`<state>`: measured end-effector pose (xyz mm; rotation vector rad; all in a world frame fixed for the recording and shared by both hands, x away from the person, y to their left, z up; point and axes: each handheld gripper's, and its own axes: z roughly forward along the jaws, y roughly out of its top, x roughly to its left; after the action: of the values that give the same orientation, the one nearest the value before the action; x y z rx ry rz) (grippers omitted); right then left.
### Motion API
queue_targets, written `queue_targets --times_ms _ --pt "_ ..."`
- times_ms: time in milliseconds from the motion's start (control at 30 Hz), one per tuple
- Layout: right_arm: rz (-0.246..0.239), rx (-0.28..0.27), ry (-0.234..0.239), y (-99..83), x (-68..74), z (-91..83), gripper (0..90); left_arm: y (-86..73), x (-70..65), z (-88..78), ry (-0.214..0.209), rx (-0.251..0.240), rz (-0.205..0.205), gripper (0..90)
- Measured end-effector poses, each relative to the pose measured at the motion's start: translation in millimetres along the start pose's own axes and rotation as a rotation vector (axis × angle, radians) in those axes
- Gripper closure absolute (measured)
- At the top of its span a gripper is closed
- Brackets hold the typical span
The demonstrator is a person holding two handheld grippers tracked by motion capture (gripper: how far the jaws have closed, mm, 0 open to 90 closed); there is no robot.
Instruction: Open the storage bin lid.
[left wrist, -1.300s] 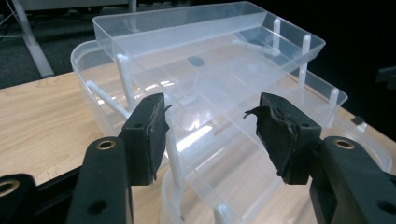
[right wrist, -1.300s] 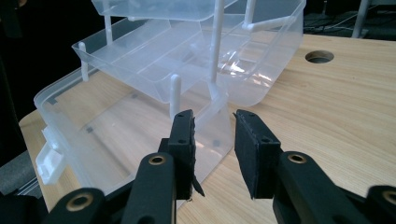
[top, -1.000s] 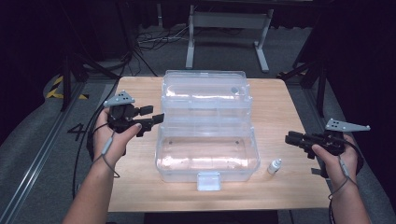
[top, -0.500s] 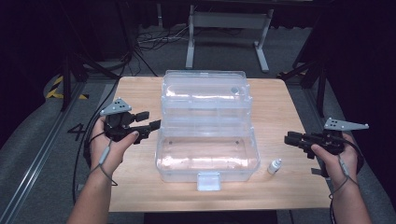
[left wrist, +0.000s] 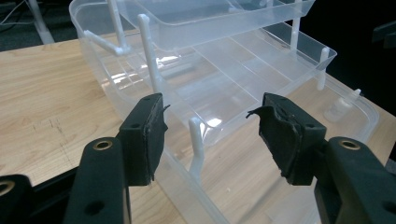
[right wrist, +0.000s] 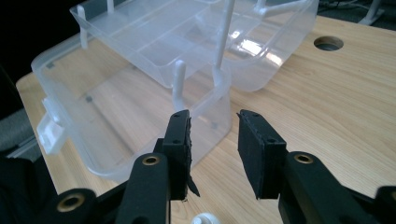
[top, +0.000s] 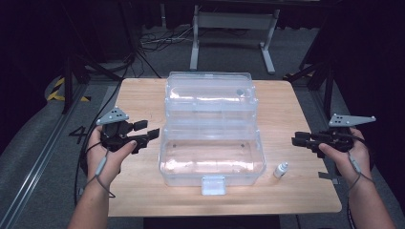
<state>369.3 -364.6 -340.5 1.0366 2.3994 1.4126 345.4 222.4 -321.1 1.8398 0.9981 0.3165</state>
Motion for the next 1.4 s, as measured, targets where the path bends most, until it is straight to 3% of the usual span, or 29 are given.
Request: queue_targets --times_ms 33,267,467,600,933,1000,1400 --pt "0.000 0.000 0.000 0.0 0.0 0.0 65.1 0.0 0.0 0.0 0.000 0.000 0.000 41.3" --pt "-0.076 0.146 0.001 13.4 3.4 9.6 63.0 -2.8 2.2 -5.6 0.003 0.003 -0.006 40.7" --pt "-0.121 0.214 0.016 21.3 8.2 14.6 62.6 -2.3 3.9 -5.0 0.012 0.013 -0.004 40.0" --pt "-0.159 0.302 0.019 25.2 8.5 21.4 62.1 -1.9 3.8 -2.8 0.006 0.023 -0.005 39.7" --pt "-0.283 0.481 0.046 33.0 19.2 35.9 60.3 -1.9 4.0 0.4 -0.004 0.029 -0.003 39.5" --pt "-0.338 0.530 0.068 34.1 21.0 39.8 60.4 -2.0 4.1 -0.4 -0.002 0.030 -0.006 39.5" --pt "-0.438 0.653 0.100 36.0 26.5 53.6 61.4 -5.6 6.1 -3.9 0.007 0.031 -0.008 39.5"
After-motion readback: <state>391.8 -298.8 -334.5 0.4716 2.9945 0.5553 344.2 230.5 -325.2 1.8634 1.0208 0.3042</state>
